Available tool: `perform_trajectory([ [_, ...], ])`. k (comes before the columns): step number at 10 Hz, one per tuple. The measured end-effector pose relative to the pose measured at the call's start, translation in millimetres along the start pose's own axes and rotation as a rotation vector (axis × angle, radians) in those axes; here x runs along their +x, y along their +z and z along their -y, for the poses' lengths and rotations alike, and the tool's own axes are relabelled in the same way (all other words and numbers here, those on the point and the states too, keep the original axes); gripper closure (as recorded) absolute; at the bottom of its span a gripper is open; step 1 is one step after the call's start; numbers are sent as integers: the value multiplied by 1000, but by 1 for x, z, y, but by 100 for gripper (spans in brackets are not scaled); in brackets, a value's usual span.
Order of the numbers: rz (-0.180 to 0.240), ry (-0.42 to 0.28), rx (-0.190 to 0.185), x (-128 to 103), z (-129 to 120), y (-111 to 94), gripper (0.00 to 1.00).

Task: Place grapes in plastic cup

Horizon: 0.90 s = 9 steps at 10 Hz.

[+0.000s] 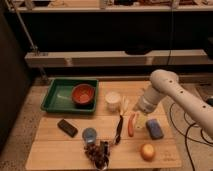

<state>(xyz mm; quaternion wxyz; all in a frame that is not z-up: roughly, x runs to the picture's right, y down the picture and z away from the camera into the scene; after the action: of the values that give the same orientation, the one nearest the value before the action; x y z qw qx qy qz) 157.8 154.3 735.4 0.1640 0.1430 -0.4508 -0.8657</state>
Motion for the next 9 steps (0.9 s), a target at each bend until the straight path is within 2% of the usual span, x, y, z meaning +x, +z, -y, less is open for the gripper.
perform_trajectory([
  [2, 9, 18, -4, -1, 0, -1, 20],
  [3, 15, 63, -8, -1, -3, -1, 20],
  [4, 20, 126, -15, 0, -6, -1, 20],
  [6, 26, 379, -30, 2, -15, -1, 20],
  [8, 27, 513, -24, 6, -21, 1, 20],
  [9, 26, 546, -12, 5, -23, 0, 20],
])
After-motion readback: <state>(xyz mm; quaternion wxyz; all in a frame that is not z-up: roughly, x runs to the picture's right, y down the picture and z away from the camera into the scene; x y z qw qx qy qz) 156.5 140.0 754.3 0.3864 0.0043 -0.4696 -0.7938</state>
